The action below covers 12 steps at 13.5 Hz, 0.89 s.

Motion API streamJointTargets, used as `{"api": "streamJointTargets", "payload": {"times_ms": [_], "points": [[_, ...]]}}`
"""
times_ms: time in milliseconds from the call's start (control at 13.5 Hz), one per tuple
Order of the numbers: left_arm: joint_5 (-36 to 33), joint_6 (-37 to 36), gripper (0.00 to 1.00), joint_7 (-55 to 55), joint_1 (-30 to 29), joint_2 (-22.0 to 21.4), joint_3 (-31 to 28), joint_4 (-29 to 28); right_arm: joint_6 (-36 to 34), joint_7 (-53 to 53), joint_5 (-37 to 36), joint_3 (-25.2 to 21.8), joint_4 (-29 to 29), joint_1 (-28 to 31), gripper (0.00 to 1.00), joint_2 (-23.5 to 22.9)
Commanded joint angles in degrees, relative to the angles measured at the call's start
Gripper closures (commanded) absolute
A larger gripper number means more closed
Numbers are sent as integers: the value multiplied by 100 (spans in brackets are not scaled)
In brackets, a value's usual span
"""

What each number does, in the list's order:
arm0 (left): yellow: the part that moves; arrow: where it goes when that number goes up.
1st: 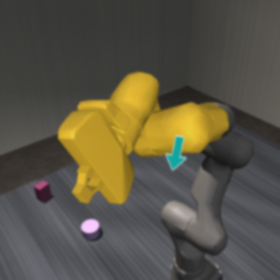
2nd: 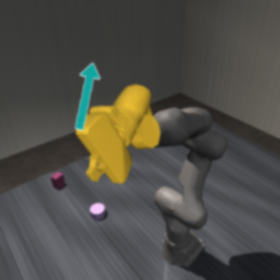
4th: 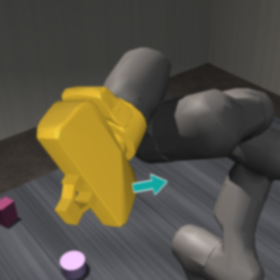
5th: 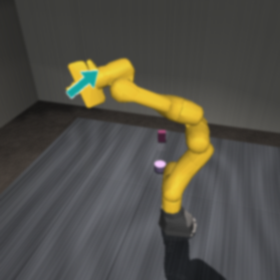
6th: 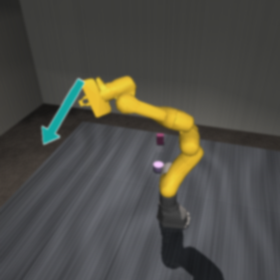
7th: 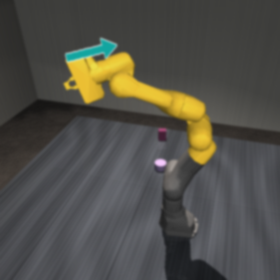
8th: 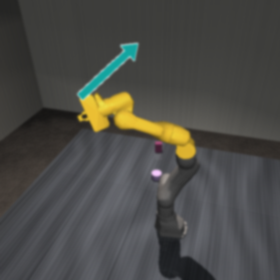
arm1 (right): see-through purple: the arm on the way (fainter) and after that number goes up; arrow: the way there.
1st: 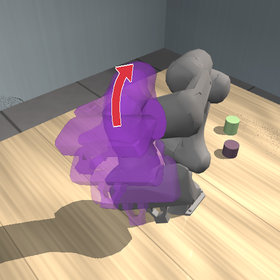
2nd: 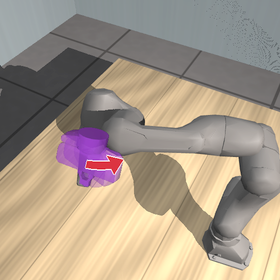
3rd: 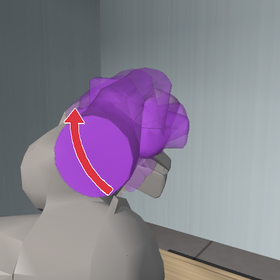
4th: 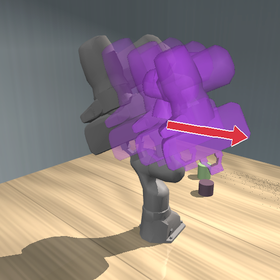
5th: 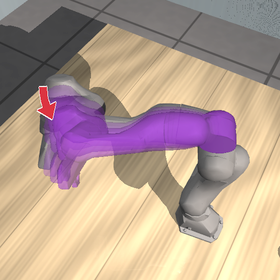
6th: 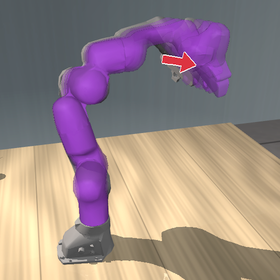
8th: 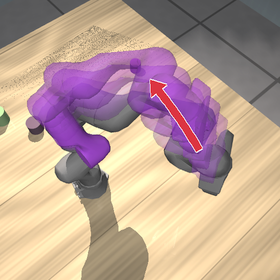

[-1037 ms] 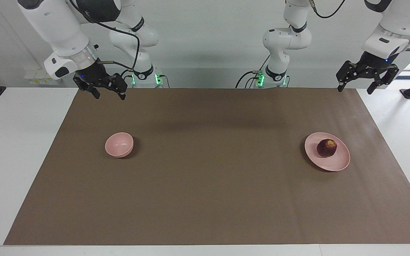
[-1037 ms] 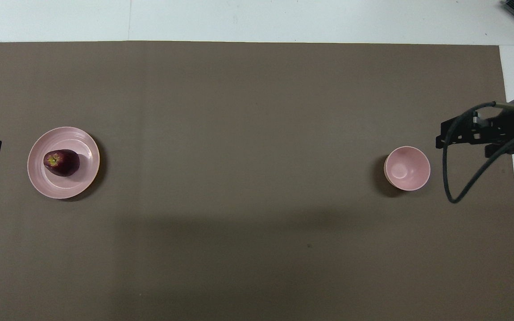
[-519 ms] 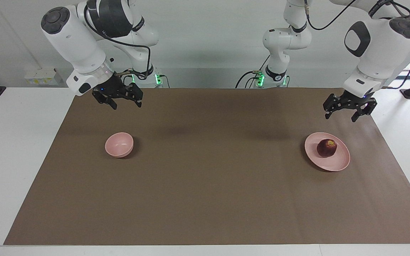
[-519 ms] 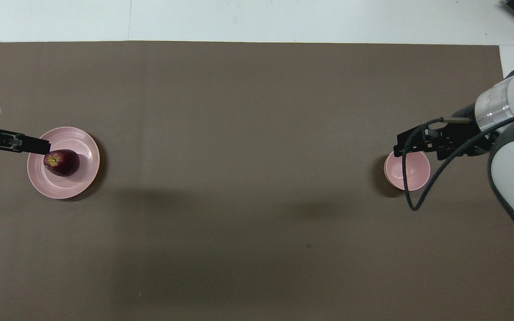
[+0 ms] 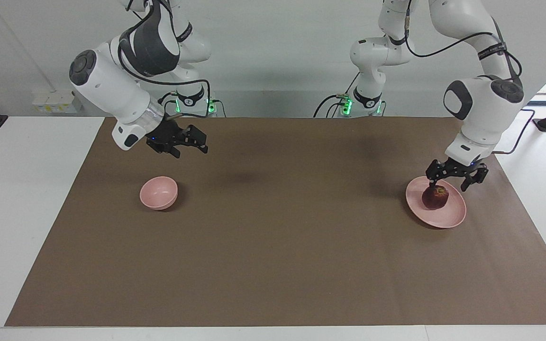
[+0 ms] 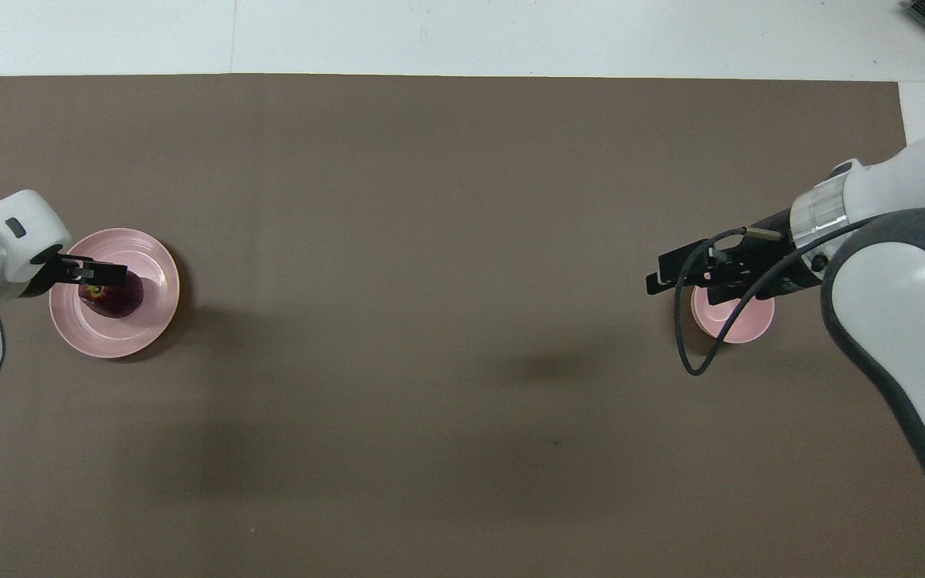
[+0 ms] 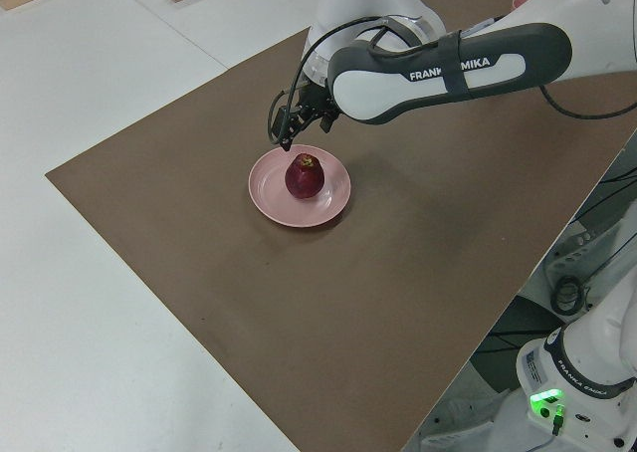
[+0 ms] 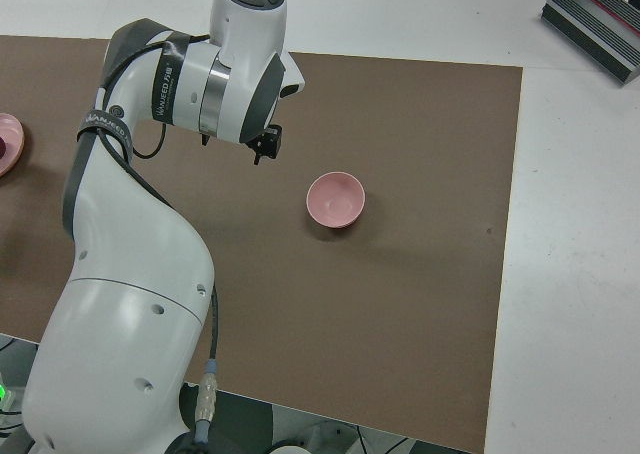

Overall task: Move apple from plate to bowl
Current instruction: 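Grasp the apple with the left gripper while the right gripper moves inward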

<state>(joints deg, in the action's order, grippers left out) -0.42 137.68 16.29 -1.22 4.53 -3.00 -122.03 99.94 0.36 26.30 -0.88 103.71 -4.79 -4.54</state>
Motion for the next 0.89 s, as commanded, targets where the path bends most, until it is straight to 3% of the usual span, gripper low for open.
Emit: {"api": "streamJointTargets", "payload": {"times_ms": [0,296,444,593,667,815], "points": [[-10,461,0,103,-115,38,45,-313,446,711,611,18,588,39,0,41],[-10,566,4,103,-177,48,45,-621,1130,799,1570,18,835,-433,0,-47],[-10,575,35,103,-212,57,45,-621,1387,650,1597,18,844,-628,0,-47],[-10,488,83,103,-221,48,45,-621,1388,606,1676,18,844,-655,0,-47],[-10,487,100,112,-221,57,37,-595,1379,597,1685,18,844,-655,0,-47],[-10,470,100,103,-230,100,45,-533,1388,579,1712,18,844,-751,0,-47]]}}
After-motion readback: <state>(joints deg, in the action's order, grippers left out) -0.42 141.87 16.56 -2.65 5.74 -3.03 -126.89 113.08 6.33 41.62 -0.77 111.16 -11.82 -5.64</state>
